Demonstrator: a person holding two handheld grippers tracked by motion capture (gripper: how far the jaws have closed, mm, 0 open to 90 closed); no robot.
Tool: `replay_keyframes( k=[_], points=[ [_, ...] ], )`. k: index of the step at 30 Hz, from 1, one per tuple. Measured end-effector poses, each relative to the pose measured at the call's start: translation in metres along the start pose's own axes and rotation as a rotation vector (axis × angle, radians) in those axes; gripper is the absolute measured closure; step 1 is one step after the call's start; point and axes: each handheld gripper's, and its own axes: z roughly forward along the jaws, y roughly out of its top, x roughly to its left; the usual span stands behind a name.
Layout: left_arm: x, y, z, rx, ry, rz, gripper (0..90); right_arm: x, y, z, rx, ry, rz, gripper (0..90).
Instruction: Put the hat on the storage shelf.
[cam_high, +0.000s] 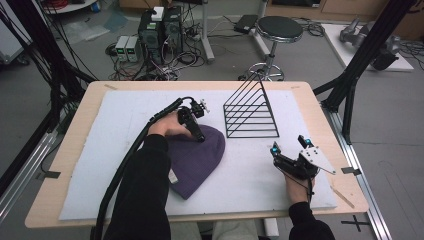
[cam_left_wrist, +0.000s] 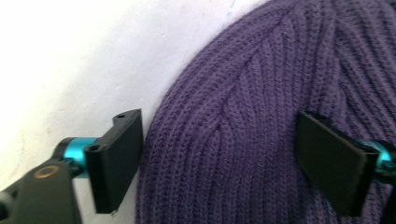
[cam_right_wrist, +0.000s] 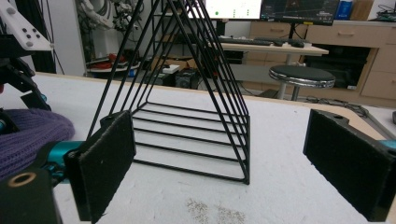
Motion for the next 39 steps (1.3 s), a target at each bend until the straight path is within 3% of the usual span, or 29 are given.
replay_keyframes(
  k=[3,5,6,7,8,9,12,16,19,22,25,32,34,39],
  points=[
    [-0.003,0.001,-0.002,0.007,-0.002,0.009,30.8,0.000,0.000,0.000,-0.003,-0.005,-0.005,8.4],
    [-0.005,0.001,-0.004,0.008,-0.013,0.009,41.7,0.000,0.000,0.000,-0.005,-0.005,-0.003,8.4],
    [-0.007,0.002,-0.005,0.013,-0.021,0.010,41.7,0.000,0.000,0.000,-0.005,-0.005,-0.003,8.4],
    [-0.008,0.002,-0.007,0.013,-0.041,0.010,60.9,-0.001,0.001,-0.001,-0.008,-0.009,-0.002,8.4],
    [-0.009,0.002,-0.007,0.014,-0.065,0.016,60.9,-0.001,0.001,-0.001,-0.008,-0.009,-0.002,8.4],
    [-0.011,0.002,-0.007,0.016,-0.069,0.030,70.9,0.000,0.001,-0.001,-0.005,-0.011,0.002,8.4],
    [-0.012,0.001,-0.007,0.008,-0.071,0.036,74.0,0.000,0.001,0.000,-0.008,-0.008,-0.003,8.4],
    [-0.025,0.004,-0.009,0.014,0.024,0.073,75.4,-0.001,0.000,0.000,-0.003,-0.010,0.006,8.4],
    [-0.028,0.001,-0.010,0.000,0.044,0.074,75.5,-0.001,0.000,0.001,0.001,-0.010,0.008,8.4],
    [-0.037,-0.001,-0.015,-0.019,0.094,0.086,75.3,0.000,0.001,0.000,-0.005,-0.010,-0.003,8.4],
    [-0.043,-0.005,-0.023,-0.058,0.106,0.081,75.3,0.001,0.000,0.000,0.000,-0.008,-0.006,8.4],
    [-0.050,-0.021,-0.061,-0.208,0.103,0.039,74.6,0.003,0.000,0.000,0.001,0.000,-0.012,8.4],
    [-0.054,-0.027,-0.075,-0.241,0.121,0.038,74.6,0.003,0.000,0.000,0.003,0.002,-0.013,8.4],
    [-0.066,-0.036,-0.092,-0.310,0.148,0.049,74.3,0.005,0.000,0.000,0.003,0.004,-0.012,8.4]
  ],
)
